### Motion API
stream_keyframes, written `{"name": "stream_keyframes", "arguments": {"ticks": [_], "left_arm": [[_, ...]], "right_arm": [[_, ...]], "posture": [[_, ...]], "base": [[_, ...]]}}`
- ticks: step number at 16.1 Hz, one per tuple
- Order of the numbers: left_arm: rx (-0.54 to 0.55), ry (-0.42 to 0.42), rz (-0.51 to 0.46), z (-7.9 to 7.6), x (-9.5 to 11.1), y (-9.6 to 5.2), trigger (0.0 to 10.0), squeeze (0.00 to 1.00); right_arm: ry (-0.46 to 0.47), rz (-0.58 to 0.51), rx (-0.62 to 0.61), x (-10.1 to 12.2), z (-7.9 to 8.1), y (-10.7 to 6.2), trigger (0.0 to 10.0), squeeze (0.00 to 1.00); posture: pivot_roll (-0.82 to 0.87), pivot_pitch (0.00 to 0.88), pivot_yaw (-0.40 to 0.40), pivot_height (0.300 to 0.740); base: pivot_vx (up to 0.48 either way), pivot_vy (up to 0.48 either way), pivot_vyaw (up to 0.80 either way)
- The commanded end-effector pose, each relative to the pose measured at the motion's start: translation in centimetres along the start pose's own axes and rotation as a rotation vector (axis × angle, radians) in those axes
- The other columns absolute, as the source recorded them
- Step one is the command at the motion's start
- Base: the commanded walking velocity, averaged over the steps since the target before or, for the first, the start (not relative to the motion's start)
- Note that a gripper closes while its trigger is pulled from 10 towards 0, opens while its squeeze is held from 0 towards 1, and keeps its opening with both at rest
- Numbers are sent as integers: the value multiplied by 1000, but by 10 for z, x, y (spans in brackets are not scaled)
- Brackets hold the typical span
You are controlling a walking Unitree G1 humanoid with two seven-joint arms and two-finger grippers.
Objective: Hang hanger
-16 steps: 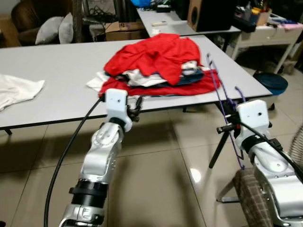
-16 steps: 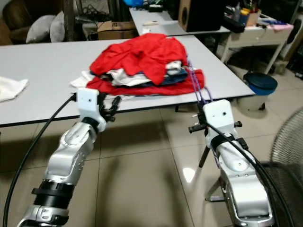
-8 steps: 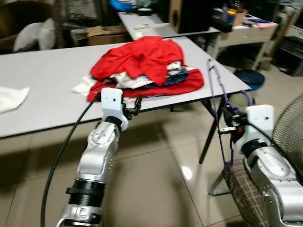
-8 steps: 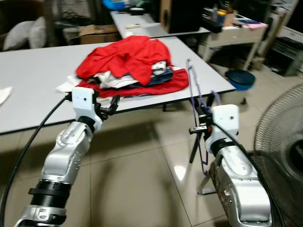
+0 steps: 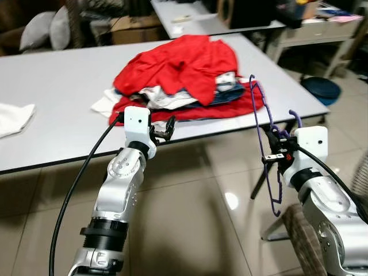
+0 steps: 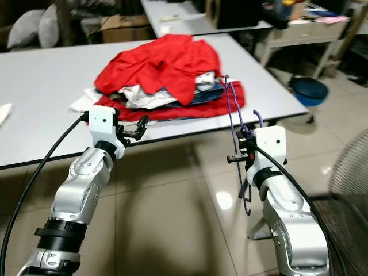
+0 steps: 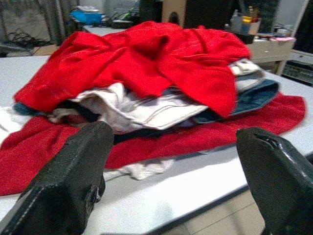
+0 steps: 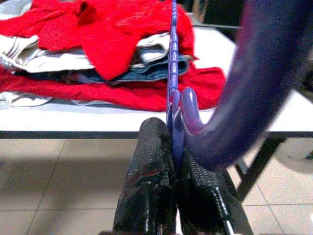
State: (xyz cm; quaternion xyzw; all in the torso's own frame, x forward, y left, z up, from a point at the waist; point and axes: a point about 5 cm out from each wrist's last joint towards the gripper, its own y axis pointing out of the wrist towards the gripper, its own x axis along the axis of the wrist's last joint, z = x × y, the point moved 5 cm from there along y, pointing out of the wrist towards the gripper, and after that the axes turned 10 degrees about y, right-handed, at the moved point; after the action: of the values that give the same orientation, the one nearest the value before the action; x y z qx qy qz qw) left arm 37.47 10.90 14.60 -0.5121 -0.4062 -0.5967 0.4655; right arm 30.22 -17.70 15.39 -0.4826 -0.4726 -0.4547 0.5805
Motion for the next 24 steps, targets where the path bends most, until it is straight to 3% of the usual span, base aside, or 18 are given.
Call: {"name": "stream_keyframes", "arguments": {"ticks": [1, 4, 7, 10, 13, 14, 16, 20, 24], "left_arm": [[6, 6, -16, 3, 5, 2, 10000, 714], [19, 25, -8, 11, 1, 2, 10000, 714], [-30, 34, -16, 4, 4, 6, 10000, 714], [-34, 20, -21, -3, 5, 10, 10000, 718], [15, -21, -22, 0, 2, 9, 10000, 718], [32, -13, -13, 1, -1, 6, 10000, 722], [55, -3, -28, 9, 0, 1, 10000, 722], [90, 8, -15, 23, -2, 0, 10000, 718], [76, 27, -2, 25, -6, -8, 10000, 718]], "right_arm": [[-11, -20, 10, 5, 2, -2, 10000, 0], [-129, -35, 77, 7, 13, 0, 10000, 0], [-237, -61, 54, 18, 3, -1, 10000, 0], [-183, -92, 60, 28, 0, -5, 10000, 0], [-218, -21, 134, 13, 4, -7, 10000, 0], [-193, -24, 122, 10, 6, -5, 10000, 0], [-145, -56, 162, 13, 22, -2, 10000, 0], [-136, -55, 247, 6, 38, -7, 10000, 0], [-110, -29, 270, -1, 44, -11, 10000, 0]], "posture": [[-120, 0, 21, 740], [-120, 0, 12, 740], [-144, 0, 7, 740], [-167, 0, 11, 740], [-164, 0, 3, 740], [-142, 0, -7, 740], [-129, 0, -6, 740], [-108, 0, 16, 740], [-82, 0, 1, 740]], "base": [[296, 0, 0], [296, 0, -258], [295, 0, -442], [295, 0, 0], [295, 0, 0], [300, 0, 0], [308, 0, 0], [330, 0, 0], [331, 0, -592]]}}
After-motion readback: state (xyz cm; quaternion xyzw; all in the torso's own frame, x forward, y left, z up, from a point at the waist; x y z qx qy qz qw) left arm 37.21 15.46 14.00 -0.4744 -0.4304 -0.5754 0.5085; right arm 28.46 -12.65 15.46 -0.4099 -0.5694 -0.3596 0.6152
